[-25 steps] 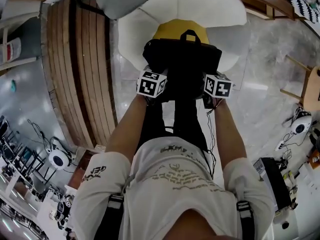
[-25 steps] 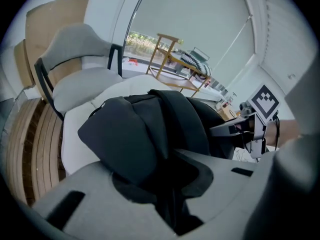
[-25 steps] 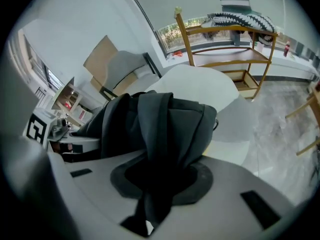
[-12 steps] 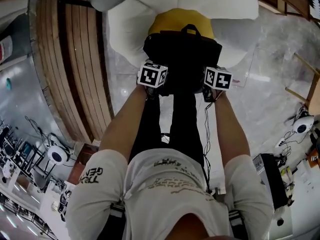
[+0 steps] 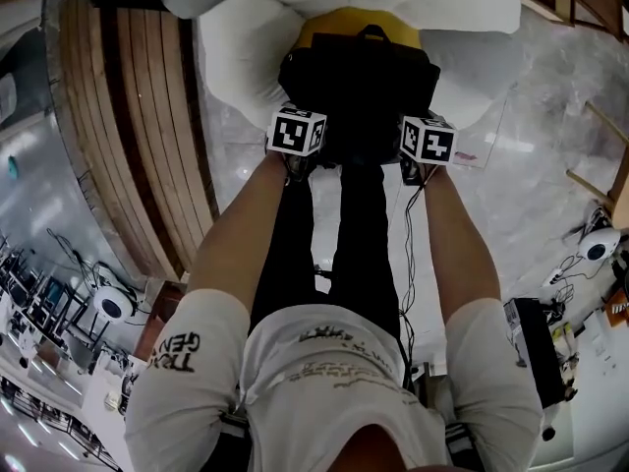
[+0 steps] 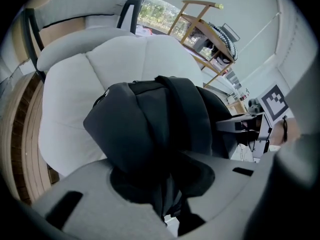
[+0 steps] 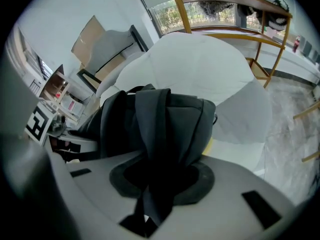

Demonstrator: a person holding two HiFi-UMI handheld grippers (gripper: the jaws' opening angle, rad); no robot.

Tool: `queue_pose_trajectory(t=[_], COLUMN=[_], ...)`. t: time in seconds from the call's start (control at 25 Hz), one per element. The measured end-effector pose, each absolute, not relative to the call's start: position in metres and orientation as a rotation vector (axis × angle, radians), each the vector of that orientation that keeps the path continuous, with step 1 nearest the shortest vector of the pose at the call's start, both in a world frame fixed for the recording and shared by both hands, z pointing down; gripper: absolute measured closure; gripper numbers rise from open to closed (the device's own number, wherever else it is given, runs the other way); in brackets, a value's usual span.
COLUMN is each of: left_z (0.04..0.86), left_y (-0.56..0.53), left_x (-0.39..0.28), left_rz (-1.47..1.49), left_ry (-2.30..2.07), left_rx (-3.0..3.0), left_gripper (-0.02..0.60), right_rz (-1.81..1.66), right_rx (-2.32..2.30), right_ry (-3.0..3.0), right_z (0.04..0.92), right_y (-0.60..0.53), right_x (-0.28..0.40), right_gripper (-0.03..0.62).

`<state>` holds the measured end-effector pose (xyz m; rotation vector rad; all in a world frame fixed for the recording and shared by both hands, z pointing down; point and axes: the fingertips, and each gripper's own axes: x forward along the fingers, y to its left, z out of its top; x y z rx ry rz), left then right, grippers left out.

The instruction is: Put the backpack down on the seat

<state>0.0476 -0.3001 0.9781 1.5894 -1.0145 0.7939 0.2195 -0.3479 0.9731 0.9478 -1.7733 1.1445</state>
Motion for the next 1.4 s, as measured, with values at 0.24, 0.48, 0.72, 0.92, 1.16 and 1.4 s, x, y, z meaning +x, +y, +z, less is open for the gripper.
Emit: queue_pose_trajectory(t=[0.24, 0.48, 0.72, 0.92, 1.16, 1.4], left_z=[1.020, 1.036, 1.032, 1.002, 0.926, 0.819], left_y=[-0.294, -0.301, -0.279, -0.292, -0.319, -0.331], left_x=[0.036, 0.015, -0.010, -0.015, -0.036, -0.031], left_rz=[0.766, 0.749, 0.728, 0.690, 0.710, 0.625], left_ry=[-1.015, -1.115, -1.191, -1.220, -1.321, -1.268], left_rx=[1.512, 1.489, 1.435, 1.500, 1.607, 1.673], left_gripper=[0.474, 0.392, 0.333, 0.327, 0.541, 0.560], right_rz=[1.078, 1.038, 0.954, 0.765, 0.574, 0.529], right_rx=[0.887, 0.908, 1.037, 1.152, 1.249, 1.311], right_ry=[-1.761, -1.765, -1.722, -1.821, -1.865, -1.904], right_z=[1.003, 1.019, 1.023, 0.983, 0.896, 0.799], right_y=[-0.347, -0.366, -0.398, -0.416, -0.388, -0.366], right_x=[0.210, 0.202, 0.201, 0.198, 0.198, 0.189], right_gripper=[0.491, 0.485, 0.336, 0.301, 0.474, 0.566])
